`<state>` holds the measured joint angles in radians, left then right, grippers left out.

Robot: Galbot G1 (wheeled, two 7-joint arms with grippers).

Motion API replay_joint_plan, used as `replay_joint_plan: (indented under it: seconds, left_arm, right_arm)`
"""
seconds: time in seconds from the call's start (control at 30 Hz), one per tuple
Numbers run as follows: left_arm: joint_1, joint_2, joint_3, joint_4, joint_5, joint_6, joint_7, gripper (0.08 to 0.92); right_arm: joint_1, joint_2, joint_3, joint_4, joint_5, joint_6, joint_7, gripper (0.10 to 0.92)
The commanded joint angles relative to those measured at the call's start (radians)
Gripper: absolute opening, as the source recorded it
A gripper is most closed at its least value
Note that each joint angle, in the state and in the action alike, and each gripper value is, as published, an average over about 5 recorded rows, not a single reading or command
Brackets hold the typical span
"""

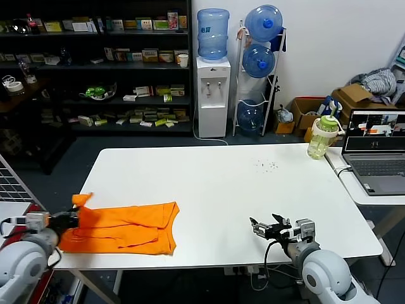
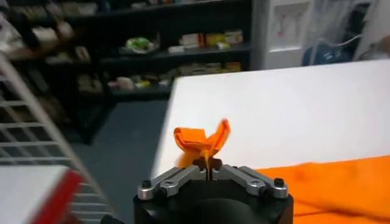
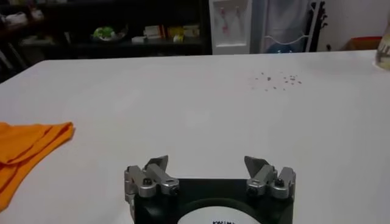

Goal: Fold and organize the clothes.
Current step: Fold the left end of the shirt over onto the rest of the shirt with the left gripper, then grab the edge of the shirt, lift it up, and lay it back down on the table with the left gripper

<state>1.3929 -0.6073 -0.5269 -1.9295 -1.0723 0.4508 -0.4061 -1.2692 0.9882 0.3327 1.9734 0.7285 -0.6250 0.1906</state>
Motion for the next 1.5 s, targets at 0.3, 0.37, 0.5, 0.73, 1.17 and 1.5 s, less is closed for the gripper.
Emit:
replay_joint_plan:
  seconds: [0.3, 0.37, 0.5, 0.73, 1.17, 1.5]
  left_arm:
    - [-0.313, -0.241, 0.378, -0.139, -0.219, 0.079, -0.258, 0.106]
    - [-0.315, -0.249, 0.382, -0.132, -0.210, 0.079, -0.256, 0.106]
    - [-0.305, -0.252, 0.384, -0.129, -0.199, 0.081, -0.247, 0.106]
    - [-0.287, -0.267, 0.379, -0.132, -0.185, 0.082, -0.224, 0.163]
    - [-0.219, -0.152, 0.198, -0.065, -0.226, 0.117, -0.164, 0.535]
    - [-0.157, 0.095, 0.055, 0.338, -0.129, 0.150, 0.405, 0.802]
  right_arm:
    - [-0.011, 0.033, -0.006, -0.017, -0.011, -0.003, 0.006, 0.823]
    - [-0.003, 0.035, -0.014, -0.021, -0.010, -0.004, 0.007, 0.823]
    - [0.007, 0.033, -0.024, -0.026, -0.008, -0.005, 0.007, 0.823]
    - [0.013, 0.030, -0.032, -0.032, -0.007, -0.005, 0.007, 0.823]
    - [0.004, 0.025, -0.025, -0.026, -0.005, -0.002, 0.002, 0.823]
    - [0.000, 0.022, -0.022, -0.025, -0.003, 0.001, -0.003, 0.823]
